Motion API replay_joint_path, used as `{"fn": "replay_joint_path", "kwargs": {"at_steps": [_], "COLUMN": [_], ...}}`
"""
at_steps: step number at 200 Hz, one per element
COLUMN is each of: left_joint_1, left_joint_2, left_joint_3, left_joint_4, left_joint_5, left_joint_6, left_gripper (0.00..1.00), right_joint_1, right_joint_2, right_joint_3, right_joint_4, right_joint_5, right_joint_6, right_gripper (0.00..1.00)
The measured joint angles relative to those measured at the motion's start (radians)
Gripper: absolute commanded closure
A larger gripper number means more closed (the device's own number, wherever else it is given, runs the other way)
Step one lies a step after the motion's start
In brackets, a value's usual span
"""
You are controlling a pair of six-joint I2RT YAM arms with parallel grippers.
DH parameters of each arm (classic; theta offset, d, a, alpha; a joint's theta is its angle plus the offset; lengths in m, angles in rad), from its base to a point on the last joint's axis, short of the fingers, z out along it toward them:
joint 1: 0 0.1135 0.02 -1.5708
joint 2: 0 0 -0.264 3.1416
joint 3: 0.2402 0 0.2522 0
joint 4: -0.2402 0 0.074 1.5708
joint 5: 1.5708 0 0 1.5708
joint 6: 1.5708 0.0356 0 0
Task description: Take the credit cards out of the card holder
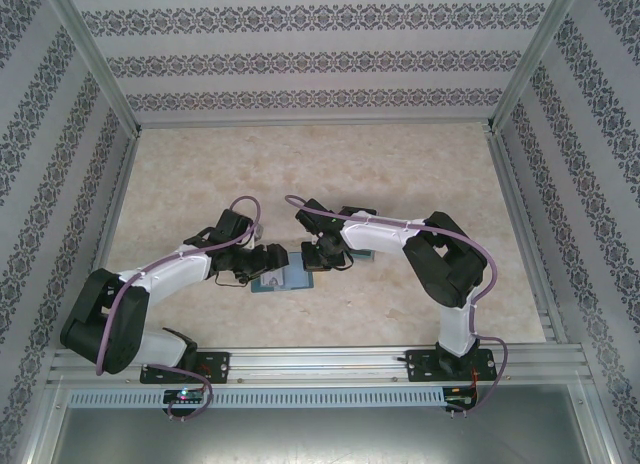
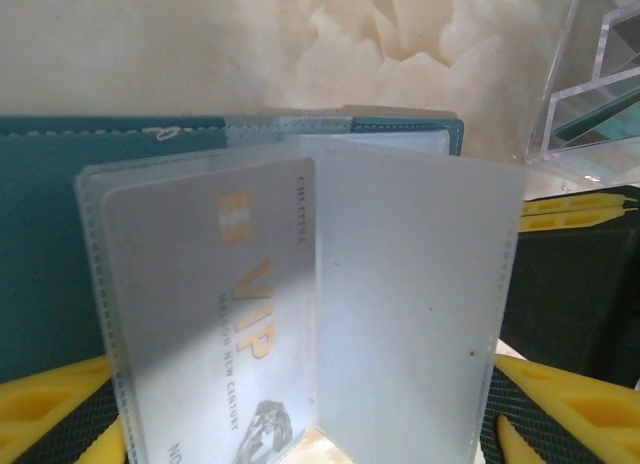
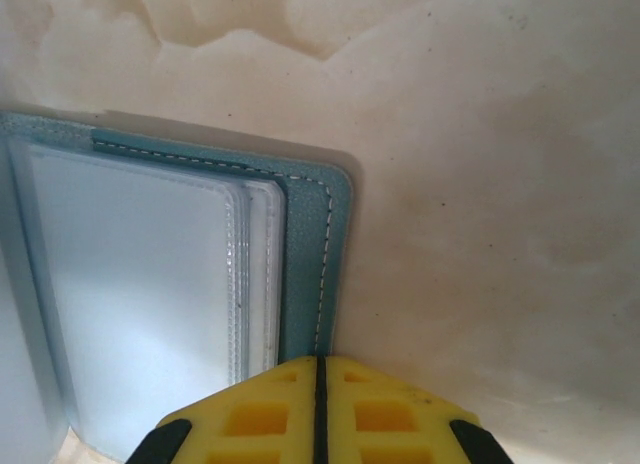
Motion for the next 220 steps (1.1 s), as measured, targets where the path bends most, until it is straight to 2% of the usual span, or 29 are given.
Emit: {"fn": "replay_joint_path", "kwargs": {"at_steps": [42,135,220], "left_joint_1": [0.0,0.0,0.0], "left_joint_2": [-0.004,-0.032,-0.002], "left_joint_3": [0.0,0.056,0.056], "left_joint_4": [-0.002,-0.106,-0.109], "left_joint_5": [-0.001,-0.097,-0.111], "left_joint_6": [0.003,0.041,0.042], "left_gripper": [0.0,0.01,0.04], "right_joint_1": [0.0,0.0,0.0], "right_joint_2": [0.0,0.0,0.0], "right_joint_3": [0.0,0.0,0.0], "right_joint_4": [0.0,0.0,0.0], "right_joint_5": [0.0,0.0,0.0], "right_joint_6": [0.0,0.0,0.0], "right_gripper": [1.0,1.0,1.0]}}
